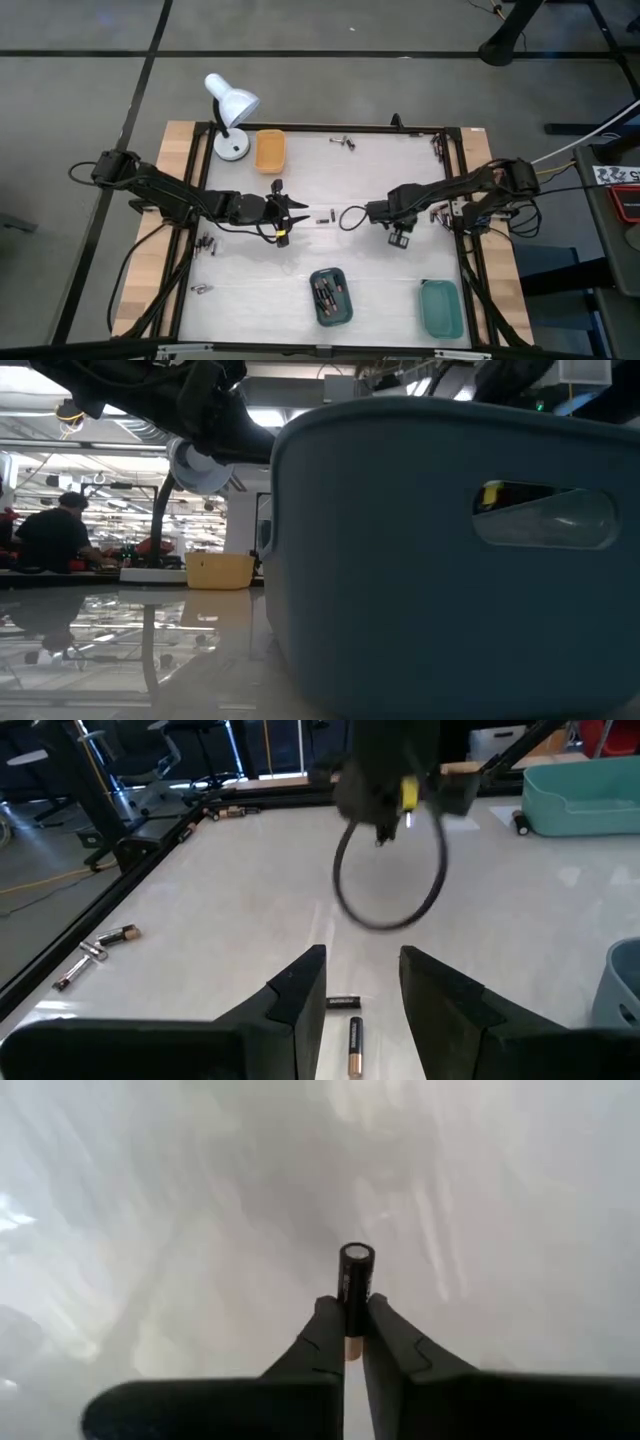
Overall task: Sort batteries
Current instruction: Put the black battery into the blue bin
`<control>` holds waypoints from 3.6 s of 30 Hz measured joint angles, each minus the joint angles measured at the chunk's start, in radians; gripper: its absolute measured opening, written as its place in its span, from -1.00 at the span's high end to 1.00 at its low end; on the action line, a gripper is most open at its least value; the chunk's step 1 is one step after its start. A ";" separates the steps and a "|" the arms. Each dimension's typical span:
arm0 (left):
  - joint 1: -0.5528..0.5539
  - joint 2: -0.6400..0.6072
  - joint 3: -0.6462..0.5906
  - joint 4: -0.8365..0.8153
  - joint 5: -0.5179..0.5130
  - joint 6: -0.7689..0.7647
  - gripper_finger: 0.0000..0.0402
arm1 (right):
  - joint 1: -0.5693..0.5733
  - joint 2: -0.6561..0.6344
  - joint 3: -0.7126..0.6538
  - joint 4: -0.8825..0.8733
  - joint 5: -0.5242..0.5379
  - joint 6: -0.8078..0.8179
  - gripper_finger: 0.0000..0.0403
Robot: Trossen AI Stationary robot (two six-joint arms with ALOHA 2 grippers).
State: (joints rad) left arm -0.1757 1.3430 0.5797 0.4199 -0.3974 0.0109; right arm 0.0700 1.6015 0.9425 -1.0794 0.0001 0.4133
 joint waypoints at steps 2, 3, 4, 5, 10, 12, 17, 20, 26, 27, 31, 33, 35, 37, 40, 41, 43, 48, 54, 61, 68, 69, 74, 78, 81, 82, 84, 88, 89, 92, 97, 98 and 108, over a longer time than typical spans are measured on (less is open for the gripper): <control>0.000 0.000 0.000 -0.004 0.000 0.005 0.41 | 0.016 -0.032 0.044 0.008 -0.030 0.008 0.94; 0.000 0.000 0.000 -0.007 0.000 0.008 0.41 | 0.029 -0.049 0.068 -0.007 -0.042 0.028 0.94; 0.000 -0.001 0.000 -0.010 0.000 0.011 0.41 | 0.044 -0.067 0.087 -0.035 -0.054 0.050 0.96; 0.000 -0.001 0.000 -0.016 0.000 0.012 0.41 | 0.065 -0.078 0.104 -0.058 -0.066 0.072 0.98; 0.000 -0.001 0.000 -0.016 0.000 0.014 0.41 | 0.210 -0.129 0.179 -0.102 -0.081 0.207 0.97; 0.000 -0.001 0.000 -0.016 0.000 0.012 0.41 | 0.257 -0.134 0.186 -0.082 -0.037 0.260 0.97; 0.000 -0.001 0.000 -0.008 0.000 -0.012 0.41 | 0.336 -0.138 0.186 -0.083 0.109 0.388 0.96; 0.000 -0.001 0.000 -0.005 0.000 -0.019 0.41 | 0.374 -0.138 0.186 -0.105 0.025 0.400 0.90; 0.000 0.000 0.000 -0.005 0.000 -0.012 0.41 | 0.431 -0.138 0.186 -0.095 -0.019 0.398 0.60; 0.000 0.000 0.000 -0.004 0.000 -0.013 0.41 | 0.430 -0.138 0.186 -0.094 -0.023 0.398 0.53; 0.000 0.000 0.000 -0.005 0.000 -0.014 0.41 | 0.427 -0.138 0.187 -0.093 -0.066 0.450 0.26; 0.000 0.000 0.000 -0.005 0.000 -0.014 0.41 | 0.427 -0.138 0.187 -0.100 -0.089 0.478 0.14; 0.000 0.000 0.000 -0.006 0.000 -0.012 0.41 | 0.431 -0.138 0.187 -0.131 -0.103 0.522 0.06; 0.000 0.000 0.000 -0.008 0.000 -0.012 0.41 | 0.453 -0.138 0.187 -0.183 -0.107 0.578 0.03; 0.000 0.000 0.000 -0.014 0.000 -0.012 0.41 | 0.505 -0.138 0.187 -0.211 -0.116 0.621 0.03; 0.000 0.000 0.000 -0.015 0.000 -0.012 0.41 | 0.524 -0.138 0.187 -0.205 -0.127 0.630 0.04; 0.000 0.000 0.000 -0.016 0.000 -0.012 0.41 | 0.570 -0.138 0.187 -0.167 -0.142 0.646 0.06; 0.000 0.001 0.000 -0.016 0.000 -0.011 0.41 | 0.694 -0.133 0.187 -0.112 -0.114 0.705 0.09; 0.000 0.000 0.000 -0.014 0.000 -0.019 0.41 | 0.787 -0.098 0.129 -0.076 -0.091 0.741 0.09; 0.000 0.001 0.000 -0.011 0.000 -0.028 0.41 | 0.793 -0.080 0.017 -0.064 -0.091 0.734 0.09; 0.001 0.000 0.000 -0.012 0.000 -0.021 0.41 | 0.794 -0.080 0.065 -0.061 -0.090 0.707 0.09; 0.002 0.000 0.000 -0.013 0.000 -0.021 0.41 | 0.794 -0.080 0.085 -0.074 -0.089 0.714 0.09; 0.002 0.000 0.000 -0.012 0.000 -0.019 0.41 | 0.794 -0.080 0.210 -0.044 -0.017 0.770 0.09; 0.002 0.000 0.000 -0.012 0.000 -0.020 0.41 | 0.794 -0.071 0.249 0.233 0.239 0.666 0.09; 0.002 0.000 0.000 -0.012 0.000 -0.028 0.41 | 0.793 0.012 0.250 0.386 0.383 0.505 0.09; 0.002 0.000 0.000 -0.011 0.000 -0.031 0.41 | 0.793 0.054 0.248 0.409 0.427 0.466 0.09; 0.002 0.000 0.000 -0.012 0.000 -0.031 0.41 | 0.793 0.136 0.247 0.462 0.504 0.401 0.09; 0.002 0.000 0.000 -0.012 0.000 -0.035 0.41 | 0.793 0.265 0.247 0.542 0.621 0.344 0.09; 0.002 0.000 0.000 -0.012 0.000 -0.035 0.41 | 0.793 0.286 0.247 0.554 0.640 0.344 0.09; 0.002 0.000 0.000 -0.013 0.000 -0.035 0.41 | 0.793 0.312 0.247 0.581 0.650 0.354 0.09; 0.002 0.000 0.000 -0.012 0.000 -0.031 0.41 | 0.784 0.318 0.226 0.693 0.631 0.365 0.09; 0.002 0.000 0.000 -0.013 0.000 -0.031 0.41 | 0.779 0.318 0.216 0.723 0.609 0.366 0.09; 0.002 0.000 0.000 -0.014 0.000 -0.034 0.41 | 0.767 0.409 0.165 0.911 0.532 0.426 0.17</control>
State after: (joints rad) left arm -0.1741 1.3434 0.5797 0.4060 -0.3973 -0.0227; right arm 0.8373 2.0110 1.1073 -0.1681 0.5322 0.8395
